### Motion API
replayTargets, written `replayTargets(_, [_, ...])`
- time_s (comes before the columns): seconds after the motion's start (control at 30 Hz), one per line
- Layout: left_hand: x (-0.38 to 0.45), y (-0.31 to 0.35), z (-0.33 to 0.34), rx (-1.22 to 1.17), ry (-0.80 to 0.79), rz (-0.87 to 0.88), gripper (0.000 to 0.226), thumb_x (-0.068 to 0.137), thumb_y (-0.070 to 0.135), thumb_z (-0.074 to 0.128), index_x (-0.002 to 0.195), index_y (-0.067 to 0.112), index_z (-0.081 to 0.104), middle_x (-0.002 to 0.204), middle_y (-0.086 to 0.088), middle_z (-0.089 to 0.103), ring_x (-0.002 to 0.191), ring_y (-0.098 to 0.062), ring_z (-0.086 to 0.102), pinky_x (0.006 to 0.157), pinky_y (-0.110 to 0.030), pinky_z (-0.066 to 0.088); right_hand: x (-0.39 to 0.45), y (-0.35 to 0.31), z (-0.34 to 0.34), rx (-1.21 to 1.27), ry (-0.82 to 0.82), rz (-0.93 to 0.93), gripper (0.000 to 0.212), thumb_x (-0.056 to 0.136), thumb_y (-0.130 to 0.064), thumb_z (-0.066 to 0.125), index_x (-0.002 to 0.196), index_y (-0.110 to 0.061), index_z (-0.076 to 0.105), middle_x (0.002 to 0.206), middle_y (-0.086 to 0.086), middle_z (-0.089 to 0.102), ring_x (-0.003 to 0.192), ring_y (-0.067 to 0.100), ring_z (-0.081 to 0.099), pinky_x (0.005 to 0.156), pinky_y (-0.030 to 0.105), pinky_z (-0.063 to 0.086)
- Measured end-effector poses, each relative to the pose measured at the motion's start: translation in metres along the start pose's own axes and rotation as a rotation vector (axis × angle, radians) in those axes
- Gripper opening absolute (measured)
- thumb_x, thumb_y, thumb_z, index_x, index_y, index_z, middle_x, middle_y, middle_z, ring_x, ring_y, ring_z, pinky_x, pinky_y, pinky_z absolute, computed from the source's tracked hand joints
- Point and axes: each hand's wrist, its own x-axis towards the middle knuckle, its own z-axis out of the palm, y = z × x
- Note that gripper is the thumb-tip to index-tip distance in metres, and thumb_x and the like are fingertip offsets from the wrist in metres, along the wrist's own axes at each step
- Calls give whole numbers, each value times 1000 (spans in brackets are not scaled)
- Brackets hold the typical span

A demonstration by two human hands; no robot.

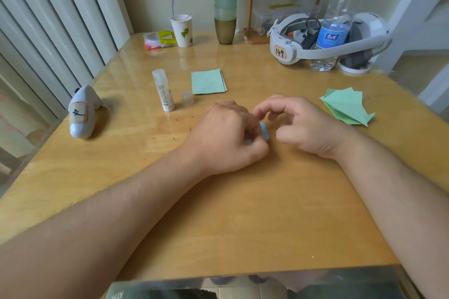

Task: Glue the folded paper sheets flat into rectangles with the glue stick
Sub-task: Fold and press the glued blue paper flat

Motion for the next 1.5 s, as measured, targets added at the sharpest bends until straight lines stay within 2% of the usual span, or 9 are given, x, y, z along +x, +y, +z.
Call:
replayTargets(0.13, [4, -5, -12, -63, 168, -43, 16, 80, 31, 63, 75, 21, 74, 71, 8, 66, 75, -17, 60, 75, -29, 47, 4, 0, 6, -108, 8, -84, 25, 80, -23, 88, 102, -26, 77, 117, -11, 67, 111, 5, 61, 91, 13, 39])
replayTargets(0.33, [4, -8, -23, -440, 172, -146, 17, 96, 41, 67, 91, 24, 66, 81, 16, 66, 80, -3, 62, 72, -24, 50, 9, -7, 14, -15, 272, -76, 12, 84, -29, 87, 85, -24, 76, 85, 1, 75, 79, 20, 66, 80, 41, 52])
replayTargets(0.5, [6, -14, -17, -705, 97, -287, 24, 92, 37, 79, 94, 16, 67, 76, 10, 64, 65, -6, 54, 59, -24, 43, 12, -9, 16, 402, 433, -103, 29, 78, -26, 83, 76, -8, 62, 81, 23, 65, 76, 26, 58, 72, 48, 48])
replayTargets(0.63, [9, -20, -13, -902, 83, -351, 22, 90, 25, 81, 90, 10, 64, 82, -5, 72, 74, -13, 65, 64, -28, 49, 10, -11, 16, 502, 376, -65, 9, 83, -21, 76, 76, -21, 70, 79, 12, 68, 74, 25, 63, 71, 41, 52])
replayTargets(0.8, [8, -23, -11, -1048, 31, -442, 22, 98, 19, 70, 101, -2, 65, 104, -18, 76, 98, -33, 74, 86, -47, 60, 14, -8, 19, 405, 416, -79, 20, 92, -30, 70, 73, -25, 67, 72, 8, 58, 71, 21, 51, 69, 38, 42])
replayTargets(0.93, [10, -22, -12, -1086, 26, -520, 24, 108, 20, 53, 101, 0, 64, 100, -19, 72, 90, -30, 70, 78, -40, 61, 15, -4, 17, 417, 402, -46, 22, 92, -32, 71, 71, -25, 65, 75, 9, 56, 74, 22, 48, 72, 36, 39])
replayTargets(1.13, [9, -26, -14, -1021, 49, -564, 25, 107, 23, 57, 87, 12, 69, 88, -9, 72, 80, -22, 67, 75, -39, 56, 12, -8, 21, 438, 303, -23, 46, 94, -46, 69, 72, -9, 53, 75, 9, 47, 72, 20, 43, 65, 32, 38])
replayTargets(1.37, [8, -24, -14, -1070, -18, -525, 22, 98, 21, 70, 116, 9, 69, 107, -20, 77, 99, -29, 76, 86, -46, 62, 15, -8, 20, 465, 500, 36, 42, 98, -41, 67, 73, -8, 60, 71, 13, 60, 69, 20, 52, 69, 35, 41])
replayTargets(1.5, [5, -29, -12, -1015, -104, -495, 29, 91, 8, 77, 119, 6, 69, 108, -13, 79, 101, -28, 77, 85, -37, 61, 13, -13, 16, 628, 432, 105, 83, 84, -67, 68, 102, 13, 60, 112, 39, 66, 91, 48, 68, 82, 52, 49])
